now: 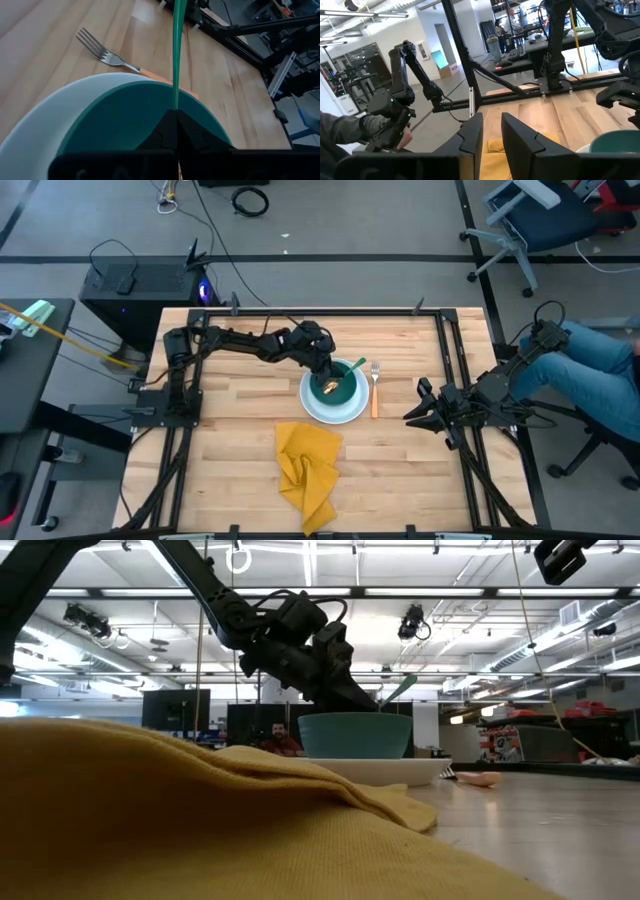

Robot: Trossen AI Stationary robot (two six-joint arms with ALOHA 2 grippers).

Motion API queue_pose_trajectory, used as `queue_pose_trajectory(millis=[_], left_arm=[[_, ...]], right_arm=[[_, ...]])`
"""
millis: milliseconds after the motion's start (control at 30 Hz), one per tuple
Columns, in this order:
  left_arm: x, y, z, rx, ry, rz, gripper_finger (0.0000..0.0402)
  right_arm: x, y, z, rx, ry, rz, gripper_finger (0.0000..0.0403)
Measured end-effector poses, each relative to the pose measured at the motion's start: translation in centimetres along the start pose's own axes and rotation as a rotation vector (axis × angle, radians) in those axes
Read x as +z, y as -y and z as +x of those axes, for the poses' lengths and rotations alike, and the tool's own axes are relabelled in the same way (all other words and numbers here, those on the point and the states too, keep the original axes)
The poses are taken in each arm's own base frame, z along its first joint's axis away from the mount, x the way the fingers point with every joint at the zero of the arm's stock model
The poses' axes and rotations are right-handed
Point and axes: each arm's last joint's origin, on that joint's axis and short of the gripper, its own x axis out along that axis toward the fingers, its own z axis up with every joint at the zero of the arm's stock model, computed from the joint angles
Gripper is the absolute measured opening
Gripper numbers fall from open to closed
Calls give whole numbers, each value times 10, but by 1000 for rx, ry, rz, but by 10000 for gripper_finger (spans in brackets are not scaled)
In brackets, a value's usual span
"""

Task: Set table place
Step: Place the gold spoon inside the green bowl

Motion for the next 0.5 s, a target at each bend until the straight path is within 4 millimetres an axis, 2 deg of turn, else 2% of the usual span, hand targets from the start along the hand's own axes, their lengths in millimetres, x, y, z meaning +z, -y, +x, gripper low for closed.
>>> queue_pose_trajectory(millis=[367, 500], left_arm=[[-10, -5, 8, 28, -32, -47, 0], [-8, -7, 7, 39, -13, -43, 0]], right_arm=[[0, 0, 0, -1, -4, -1, 77], [0, 0, 0, -1, -4, 0, 77]])
